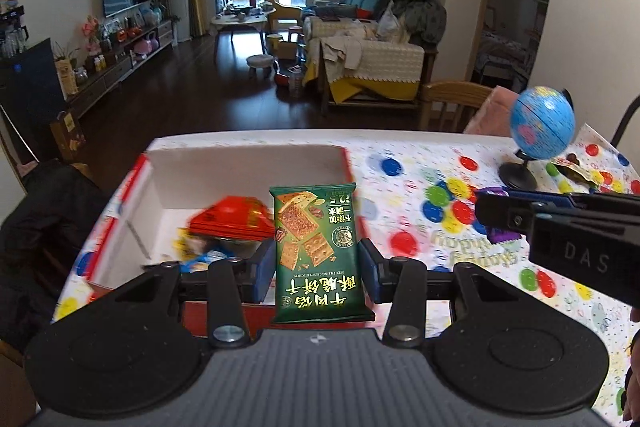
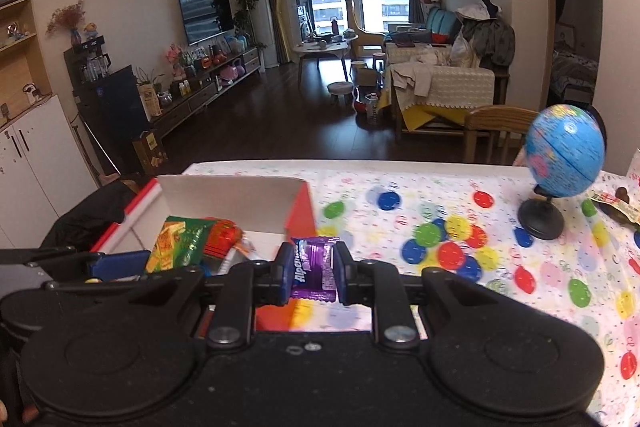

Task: Organize snacks
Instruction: 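Carry the green packet and purple candy over the red box with both tools, then lower both tools into the box and open them to release the items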

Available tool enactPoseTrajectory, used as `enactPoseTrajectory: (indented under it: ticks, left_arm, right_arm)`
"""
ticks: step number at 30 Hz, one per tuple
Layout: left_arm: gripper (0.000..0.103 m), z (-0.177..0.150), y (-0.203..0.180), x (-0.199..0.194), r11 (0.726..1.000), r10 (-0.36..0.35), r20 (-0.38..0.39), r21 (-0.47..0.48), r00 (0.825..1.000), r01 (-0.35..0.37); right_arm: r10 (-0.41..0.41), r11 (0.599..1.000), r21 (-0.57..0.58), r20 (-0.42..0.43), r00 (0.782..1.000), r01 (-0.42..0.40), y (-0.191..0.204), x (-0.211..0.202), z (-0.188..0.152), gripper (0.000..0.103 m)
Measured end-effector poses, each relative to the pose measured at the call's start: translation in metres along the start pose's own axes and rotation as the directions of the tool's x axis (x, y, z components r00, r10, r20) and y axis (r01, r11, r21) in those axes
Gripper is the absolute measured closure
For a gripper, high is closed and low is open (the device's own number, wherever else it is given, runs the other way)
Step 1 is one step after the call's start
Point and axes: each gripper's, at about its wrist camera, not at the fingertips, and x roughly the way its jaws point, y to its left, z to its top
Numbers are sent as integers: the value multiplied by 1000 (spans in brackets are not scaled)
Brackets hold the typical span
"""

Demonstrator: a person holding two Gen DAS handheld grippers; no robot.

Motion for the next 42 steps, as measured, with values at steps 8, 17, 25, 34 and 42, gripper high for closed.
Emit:
enactPoseTrajectory:
  ticks: [8, 17, 25, 34, 42]
  left_arm:
    - [59, 11, 65, -2, 999, 28, -1, -22, 1000, -28]
    - [59, 18, 116, 33, 998, 61, -39, -8, 997, -61]
    - [59, 13, 136, 81, 997, 75, -95, 9, 993, -74]
    - [59, 3, 135, 122, 997, 67, -154, 55, 986, -59]
    - [59, -9, 133, 138, 997, 48, -196, 67, 980, -35]
  right_arm:
    - [8, 1000, -20, 6, 1000, -8, 49, 20, 8, 84]
    - [-2, 1000, -25, -42, 999, 1, 80, 65, 5, 84]
    - [-33, 999, -19, -112, 993, 31, 89, 117, -6, 84]
    - [-40, 999, -20, -174, 984, 37, 93, 156, -17, 84]
    - [-42, 999, -24, -217, 975, 37, 95, 172, -24, 82]
